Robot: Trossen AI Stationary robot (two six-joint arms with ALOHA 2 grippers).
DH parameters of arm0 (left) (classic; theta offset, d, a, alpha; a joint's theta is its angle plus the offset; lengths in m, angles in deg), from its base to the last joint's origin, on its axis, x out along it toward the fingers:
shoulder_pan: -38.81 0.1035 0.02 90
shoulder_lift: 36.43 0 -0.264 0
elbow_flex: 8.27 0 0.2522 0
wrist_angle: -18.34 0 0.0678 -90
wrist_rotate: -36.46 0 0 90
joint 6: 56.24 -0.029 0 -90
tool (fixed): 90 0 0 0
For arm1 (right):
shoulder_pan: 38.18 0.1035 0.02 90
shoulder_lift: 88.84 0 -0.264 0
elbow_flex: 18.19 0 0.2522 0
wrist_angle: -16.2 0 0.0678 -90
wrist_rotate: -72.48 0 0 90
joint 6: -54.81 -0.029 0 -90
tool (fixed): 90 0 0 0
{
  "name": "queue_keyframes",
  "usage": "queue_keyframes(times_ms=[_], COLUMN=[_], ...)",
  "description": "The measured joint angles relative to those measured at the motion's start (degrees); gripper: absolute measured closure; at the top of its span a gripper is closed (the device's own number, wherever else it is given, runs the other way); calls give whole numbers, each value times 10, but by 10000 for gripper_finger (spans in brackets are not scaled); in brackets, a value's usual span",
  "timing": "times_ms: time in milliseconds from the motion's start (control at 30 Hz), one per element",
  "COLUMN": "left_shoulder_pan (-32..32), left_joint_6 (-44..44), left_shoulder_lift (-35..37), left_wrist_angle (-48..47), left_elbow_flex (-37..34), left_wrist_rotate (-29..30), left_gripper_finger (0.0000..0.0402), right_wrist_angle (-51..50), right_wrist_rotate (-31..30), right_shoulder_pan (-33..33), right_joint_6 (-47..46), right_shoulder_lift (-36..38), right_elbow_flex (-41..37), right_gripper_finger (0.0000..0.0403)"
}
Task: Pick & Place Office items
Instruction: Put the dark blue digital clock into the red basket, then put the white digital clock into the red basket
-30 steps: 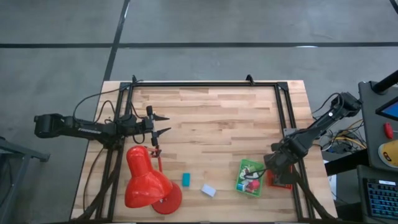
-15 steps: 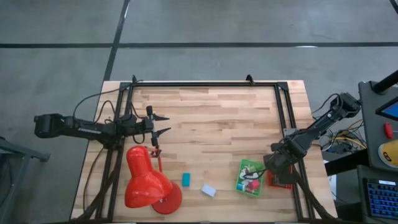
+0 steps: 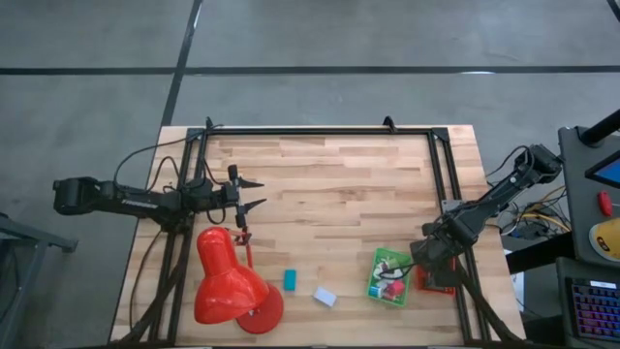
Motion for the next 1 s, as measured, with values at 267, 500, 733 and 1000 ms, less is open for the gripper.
queue_keyframes(times_ms=[267,500,733,1000], left_shoulder_pan=[0,0,0,0], left_joint_6=[0,0,0,0], left_shoulder_lift=[0,0,0,0], left_wrist_angle=[0,0,0,0], left_elbow_flex=[0,0,0,0], left_wrist_rotate=[0,0,0,0], left_gripper_finger=[184,184,184,184], right_wrist_angle=[0,0,0,-45], right_wrist_rotate=[0,0,0,-43], right_shoulder_pan=[0,0,0,0], right_joint_6=[-1,0,1,15], right_shoulder_lift=[0,0,1,2], right_elbow_flex=[0,0,0,94], right_gripper_finger=[188,167,168,165])
